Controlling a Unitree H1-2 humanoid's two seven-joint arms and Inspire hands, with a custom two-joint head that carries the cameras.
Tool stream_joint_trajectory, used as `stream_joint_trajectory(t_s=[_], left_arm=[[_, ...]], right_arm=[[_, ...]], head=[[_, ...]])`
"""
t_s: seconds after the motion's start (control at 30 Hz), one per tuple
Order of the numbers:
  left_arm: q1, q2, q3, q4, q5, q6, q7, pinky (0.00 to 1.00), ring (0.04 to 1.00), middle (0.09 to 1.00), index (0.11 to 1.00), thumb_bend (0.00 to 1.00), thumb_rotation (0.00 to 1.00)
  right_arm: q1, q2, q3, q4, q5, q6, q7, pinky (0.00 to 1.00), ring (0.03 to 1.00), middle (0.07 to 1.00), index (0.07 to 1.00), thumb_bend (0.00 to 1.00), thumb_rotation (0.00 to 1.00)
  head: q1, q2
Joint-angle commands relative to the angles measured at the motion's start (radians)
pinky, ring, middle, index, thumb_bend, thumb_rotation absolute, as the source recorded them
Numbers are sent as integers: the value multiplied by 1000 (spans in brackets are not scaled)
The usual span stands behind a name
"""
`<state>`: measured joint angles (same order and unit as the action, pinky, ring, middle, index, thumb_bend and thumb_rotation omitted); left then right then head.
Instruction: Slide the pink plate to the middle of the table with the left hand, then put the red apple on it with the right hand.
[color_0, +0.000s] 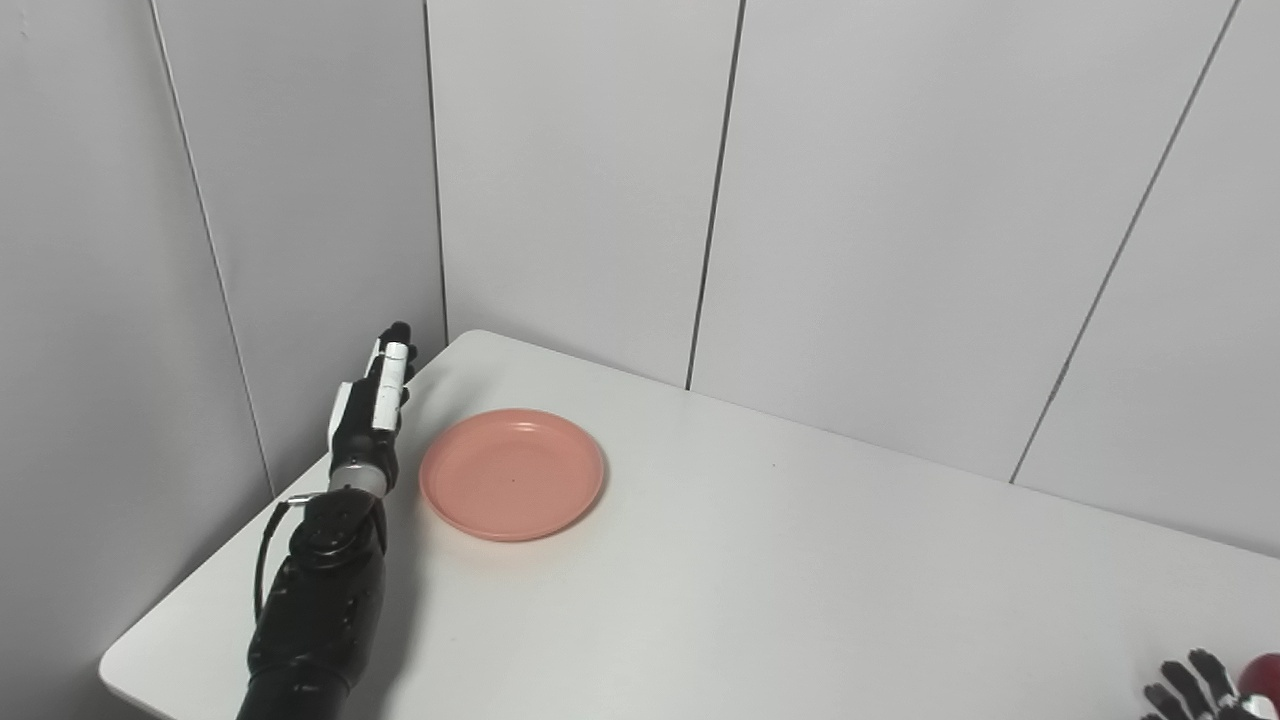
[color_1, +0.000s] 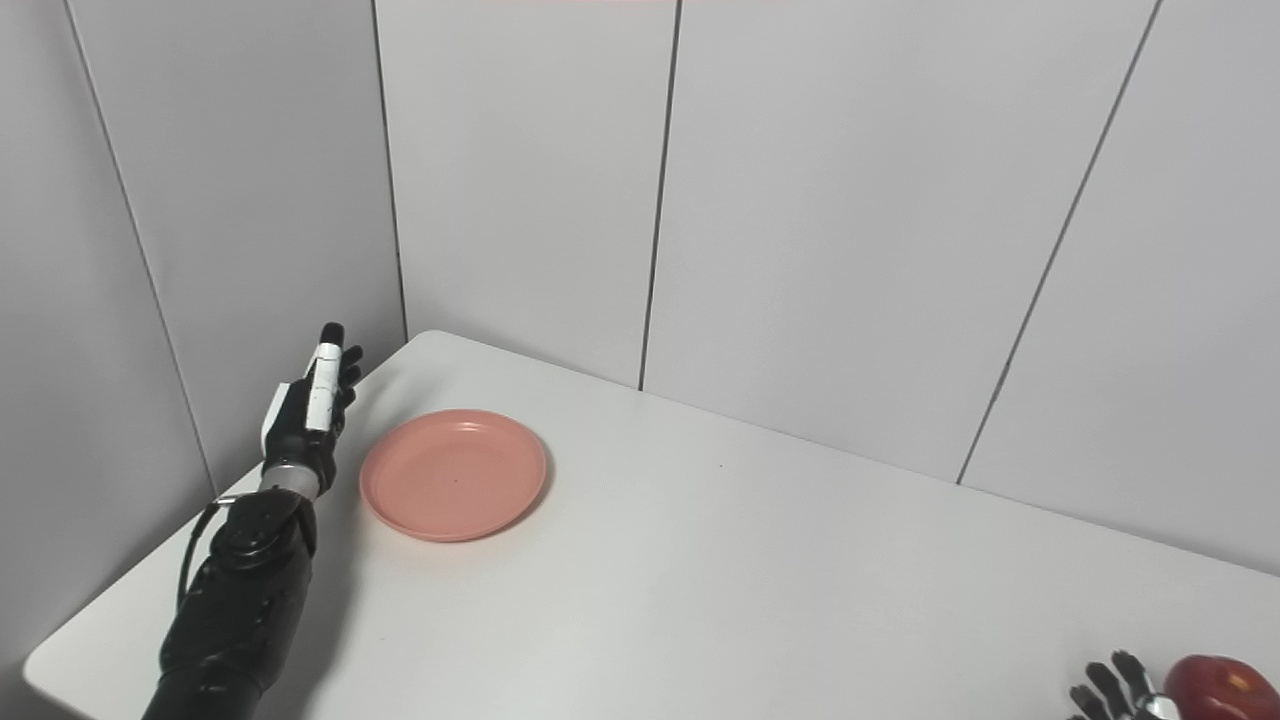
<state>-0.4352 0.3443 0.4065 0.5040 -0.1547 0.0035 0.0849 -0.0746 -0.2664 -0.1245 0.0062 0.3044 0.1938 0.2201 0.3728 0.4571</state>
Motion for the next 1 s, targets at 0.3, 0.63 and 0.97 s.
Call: stream_joint_trajectory(t_s=[0.3,0.63,0.97], left_arm=[[-127,86,-7,195,-55,-146,-33,854,844,847,882,1000,932],[-136,70,-33,316,-70,-208,-67,842,845,847,896,948,922],[-142,46,-67,378,-64,-213,-66,835,853,869,936,901,940]], right_arm=[[10,-10,2,-25,-3,60,-1,1000,960,963,1000,732,1000],[15,-6,2,-49,-2,80,-11,986,945,957,996,724,1000],[22,0,7,-85,-10,100,-24,994,951,963,1000,706,1000]], head=[[-7,5],[-13,12],[-28,22]])
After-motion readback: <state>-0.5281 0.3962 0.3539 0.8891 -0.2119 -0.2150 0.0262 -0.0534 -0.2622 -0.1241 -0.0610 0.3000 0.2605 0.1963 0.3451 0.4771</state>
